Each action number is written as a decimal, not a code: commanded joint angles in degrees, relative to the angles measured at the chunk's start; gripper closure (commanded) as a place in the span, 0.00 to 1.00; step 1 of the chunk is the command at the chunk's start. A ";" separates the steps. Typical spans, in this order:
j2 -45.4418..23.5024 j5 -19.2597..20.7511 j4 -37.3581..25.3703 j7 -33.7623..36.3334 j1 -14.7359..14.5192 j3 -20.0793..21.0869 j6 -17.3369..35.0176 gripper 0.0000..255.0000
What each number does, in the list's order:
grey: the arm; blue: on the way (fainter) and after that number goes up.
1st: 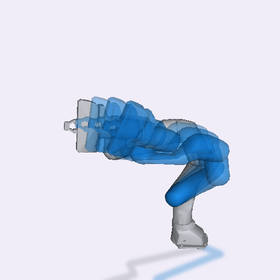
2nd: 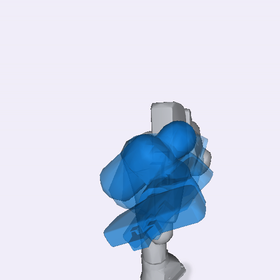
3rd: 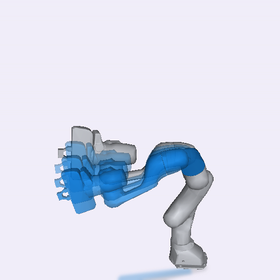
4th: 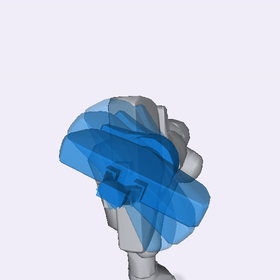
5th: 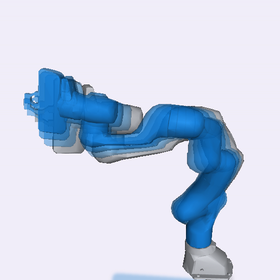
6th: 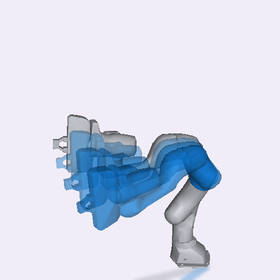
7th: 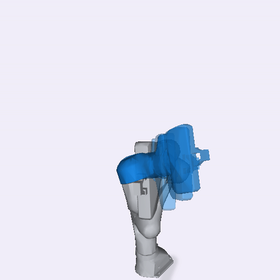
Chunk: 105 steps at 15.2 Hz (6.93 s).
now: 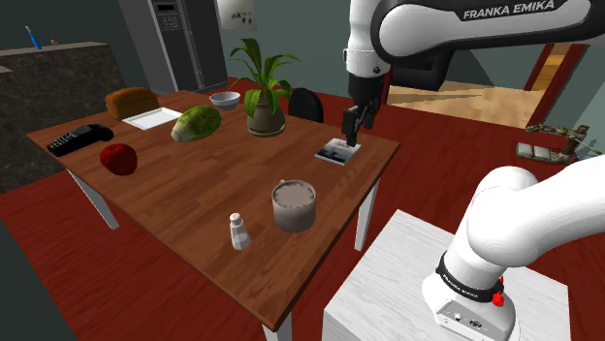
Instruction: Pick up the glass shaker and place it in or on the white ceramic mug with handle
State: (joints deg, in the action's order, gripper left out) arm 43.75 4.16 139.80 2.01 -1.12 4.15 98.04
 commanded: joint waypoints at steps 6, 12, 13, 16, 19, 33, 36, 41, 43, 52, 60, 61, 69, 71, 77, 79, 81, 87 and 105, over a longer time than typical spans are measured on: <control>-3.31 -3.64 2.75 8.75 -1.23 5.70 7.26 0.00; -10.59 -6.37 3.01 19.38 -1.90 12.90 16.50 0.00; -12.12 -6.54 2.72 21.21 -1.86 14.13 18.03 0.00; -17.19 -6.38 1.28 26.91 -1.48 17.85 22.49 0.00; -22.91 -4.98 -1.00 33.05 -0.60 21.63 26.59 0.00; -50.73 16.06 -16.79 62.82 0.53 30.67 35.55 0.00; -52.60 18.04 -16.45 64.13 0.34 30.13 37.21 0.00; -54.25 19.80 -16.27 65.29 0.11 29.56 38.58 0.00; -54.25 19.80 -16.27 65.29 0.11 29.56 38.58 0.00; -54.21 19.76 -16.27 65.23 0.13 29.56 38.55 1.00; -52.09 17.25 -17.11 63.19 0.61 30.24 36.29 1.00; -51.57 16.65 -17.36 62.69 0.72 30.38 35.70 1.00; -47.86 12.44 -19.85 59.09 1.29 31.07 30.73 1.00; -47.05 11.55 -20.61 58.31 1.38 31.14 29.43 1.00; -44.96 9.31 -23.22 56.23 1.54 31.23 25.41 1.00; -44.37 8.70 -24.19 55.62 1.57 31.23 24.03 1.00; -43.84 8.14 -25.22 55.06 1.60 31.21 22.64 1.00; -42.60 6.83 -28.64 53.60 1.65 31.14 18.39 1.00; -22.22 -3.91 -9.26 28.70 6.49 16.06 22.08 1.00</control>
State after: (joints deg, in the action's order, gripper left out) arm 21.50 0.23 129.98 31.05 5.30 20.40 119.56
